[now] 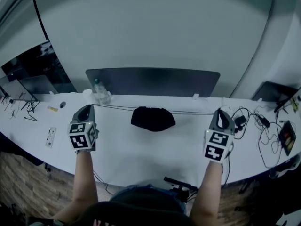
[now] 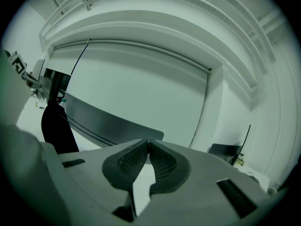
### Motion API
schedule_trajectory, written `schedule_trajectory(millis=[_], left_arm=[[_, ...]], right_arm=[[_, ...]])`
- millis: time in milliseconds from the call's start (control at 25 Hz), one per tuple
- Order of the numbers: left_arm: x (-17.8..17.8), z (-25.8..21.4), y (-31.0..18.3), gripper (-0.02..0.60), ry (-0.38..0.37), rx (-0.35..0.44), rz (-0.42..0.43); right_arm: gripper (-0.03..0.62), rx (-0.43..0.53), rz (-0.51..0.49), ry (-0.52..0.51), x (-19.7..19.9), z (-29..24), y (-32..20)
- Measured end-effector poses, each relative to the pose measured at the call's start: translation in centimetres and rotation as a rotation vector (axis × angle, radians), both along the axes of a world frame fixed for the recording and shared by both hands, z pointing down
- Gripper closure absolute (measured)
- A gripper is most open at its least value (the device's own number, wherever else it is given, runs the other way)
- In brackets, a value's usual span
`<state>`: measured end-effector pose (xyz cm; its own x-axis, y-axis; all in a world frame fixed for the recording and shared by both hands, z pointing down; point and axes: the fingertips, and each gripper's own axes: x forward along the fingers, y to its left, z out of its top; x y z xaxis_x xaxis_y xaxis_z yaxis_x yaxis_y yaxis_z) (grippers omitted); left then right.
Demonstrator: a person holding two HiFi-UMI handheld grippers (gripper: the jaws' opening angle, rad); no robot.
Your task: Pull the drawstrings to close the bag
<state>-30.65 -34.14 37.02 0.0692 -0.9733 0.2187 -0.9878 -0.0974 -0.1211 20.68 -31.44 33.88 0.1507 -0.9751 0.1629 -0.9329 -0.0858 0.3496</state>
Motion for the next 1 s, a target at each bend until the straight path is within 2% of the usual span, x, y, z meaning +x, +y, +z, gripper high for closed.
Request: schedule_trajectory(millis=[680, 1000], left_arm=[[-0.7, -0.1, -0.2, 0.571, -0.007, 0.011, -0.014], [-0.9, -0.3, -1.3, 0.571, -0.012, 0.012, -0.012]], right_arm=[[0.585, 0.02, 0.07, 0.025, 2.6, -0.5, 0.3], [0.585, 0.023, 0.064, 0.019, 2.5, -0.8, -0.9]])
